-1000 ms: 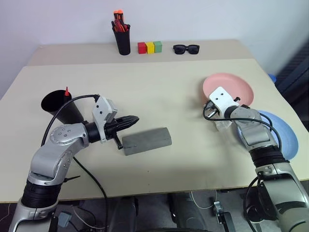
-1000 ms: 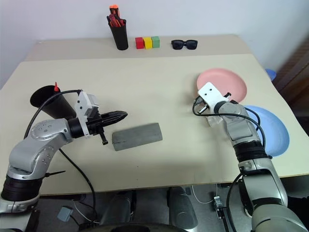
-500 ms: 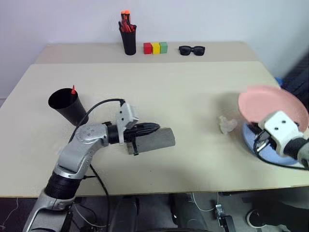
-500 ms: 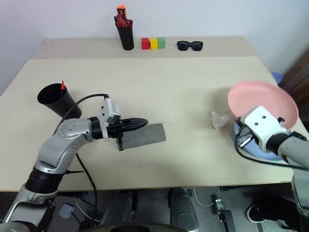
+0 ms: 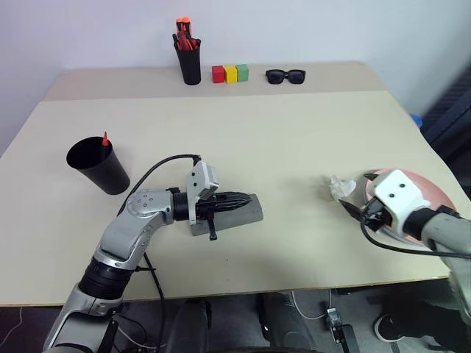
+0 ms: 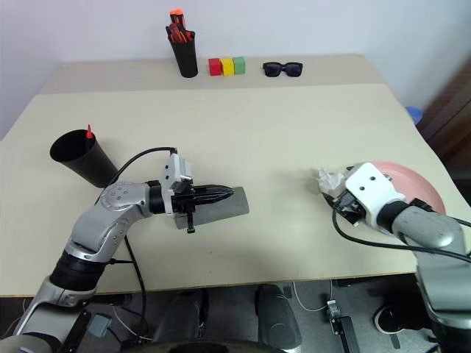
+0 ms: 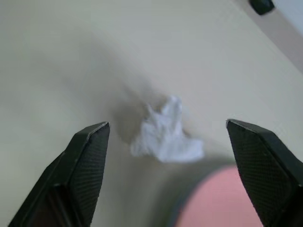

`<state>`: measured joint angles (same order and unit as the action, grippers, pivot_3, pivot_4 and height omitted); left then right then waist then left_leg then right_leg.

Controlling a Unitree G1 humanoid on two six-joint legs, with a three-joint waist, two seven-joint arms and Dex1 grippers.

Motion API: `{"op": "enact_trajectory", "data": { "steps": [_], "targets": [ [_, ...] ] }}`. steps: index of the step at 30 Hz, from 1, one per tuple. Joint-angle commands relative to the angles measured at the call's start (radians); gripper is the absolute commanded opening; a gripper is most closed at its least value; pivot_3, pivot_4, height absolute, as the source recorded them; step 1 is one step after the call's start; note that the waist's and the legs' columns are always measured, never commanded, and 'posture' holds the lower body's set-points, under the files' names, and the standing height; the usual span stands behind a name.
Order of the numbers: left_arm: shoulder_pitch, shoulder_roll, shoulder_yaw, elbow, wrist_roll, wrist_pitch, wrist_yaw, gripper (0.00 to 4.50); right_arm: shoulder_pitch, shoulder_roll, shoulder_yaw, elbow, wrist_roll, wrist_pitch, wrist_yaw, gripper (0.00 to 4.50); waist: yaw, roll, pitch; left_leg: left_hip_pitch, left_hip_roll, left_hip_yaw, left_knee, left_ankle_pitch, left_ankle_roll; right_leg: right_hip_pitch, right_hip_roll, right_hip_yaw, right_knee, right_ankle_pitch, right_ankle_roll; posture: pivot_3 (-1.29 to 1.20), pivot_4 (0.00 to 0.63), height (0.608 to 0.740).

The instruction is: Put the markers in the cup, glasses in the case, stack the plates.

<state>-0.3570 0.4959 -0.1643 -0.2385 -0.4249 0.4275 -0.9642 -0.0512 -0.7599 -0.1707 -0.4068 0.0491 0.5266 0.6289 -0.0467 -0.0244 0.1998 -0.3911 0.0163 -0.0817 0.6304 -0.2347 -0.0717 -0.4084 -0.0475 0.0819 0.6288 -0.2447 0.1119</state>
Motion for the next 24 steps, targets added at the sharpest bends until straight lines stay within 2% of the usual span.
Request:
{"op": "enact_trajectory", "data": {
  "steps": [1,3,6,8,12,18,22,24],
  "targets": [
    [0.02,0.017,0.053,-0.063,-0.025,0.015,0.03,0.0,-0.075,0.033,0.084,0.158,-0.06,-0.081,-0.046,4.02,0.002,0.001,0.0,0.0,0.0,0.0,0.0,0.0,0.0,0.0,0.0,0.0,0.0,0.0,0.0,0.0,0.15,0.74],
    [0.037,0.027,0.067,-0.08,-0.028,0.027,0.04,0.0,-0.11,0.047,0.108,0.237,-0.083,-0.103,-0.068,4.02,0.006,0.001,0.0,0.0,0.0,-0.001,-0.001,0.0,0.0,0.0,0.0,0.0,0.001,0.0,0.0,0.0,0.15,0.74],
    [0.063,0.045,0.079,-0.106,-0.032,0.043,0.047,0.0,-0.143,0.055,0.121,0.306,-0.099,-0.124,-0.091,3.22,0.006,0.001,0.0,-0.001,0.0,-0.001,-0.002,0.0,0.0,-0.001,0.0,0.0,0.0,-0.001,0.001,0.0,0.15,0.74],
    [0.083,0.058,0.088,-0.124,-0.035,0.05,0.048,0.0,-0.15,0.054,0.121,0.309,-0.099,-0.131,-0.093,2.26,0.005,0.001,0.0,-0.001,0.0,-0.001,-0.002,0.0,0.0,-0.001,0.0,0.0,0.0,-0.001,0.001,0.0,0.15,0.74],
    [0.105,0.07,0.109,-0.136,-0.051,0.06,0.061,0.0,-0.126,0.032,0.076,0.231,-0.094,-0.11,-0.098,0.07,0.004,0.001,0.0,-0.001,0.0,-0.001,-0.002,0.0,0.0,-0.001,0.0,0.0,0.0,-0.001,0.001,0.0,0.15,0.74],
    [0.102,0.095,0.137,-0.096,-0.051,0.061,0.058,0.0,-0.046,-0.027,-0.098,0.064,-0.072,0.002,-0.096,0.03,0.005,0.001,0.0,-0.001,0.0,-0.001,-0.001,0.0,0.0,-0.001,0.0,0.0,0.0,-0.001,0.001,0.0,0.15,0.74],
    [0.098,0.119,0.153,-0.047,-0.042,0.042,0.037,0.0,0.064,-0.075,-0.238,0.008,-0.055,0.089,-0.055,0.03,0.008,0.001,0.0,-0.001,0.0,-0.001,-0.002,0.0,0.001,-0.001,0.0,0.0,0.0,-0.001,0.001,0.0,0.15,0.74],
    [0.092,0.121,0.151,-0.026,-0.037,0.033,0.033,0.0,0.106,-0.086,-0.273,0.009,-0.052,0.102,-0.042,0.58,0.007,0.001,0.0,-0.001,0.0,-0.001,-0.001,0.0,0.001,-0.001,0.0,0.0,0.0,-0.001,0.001,0.0,0.15,0.74]
  ]
}}
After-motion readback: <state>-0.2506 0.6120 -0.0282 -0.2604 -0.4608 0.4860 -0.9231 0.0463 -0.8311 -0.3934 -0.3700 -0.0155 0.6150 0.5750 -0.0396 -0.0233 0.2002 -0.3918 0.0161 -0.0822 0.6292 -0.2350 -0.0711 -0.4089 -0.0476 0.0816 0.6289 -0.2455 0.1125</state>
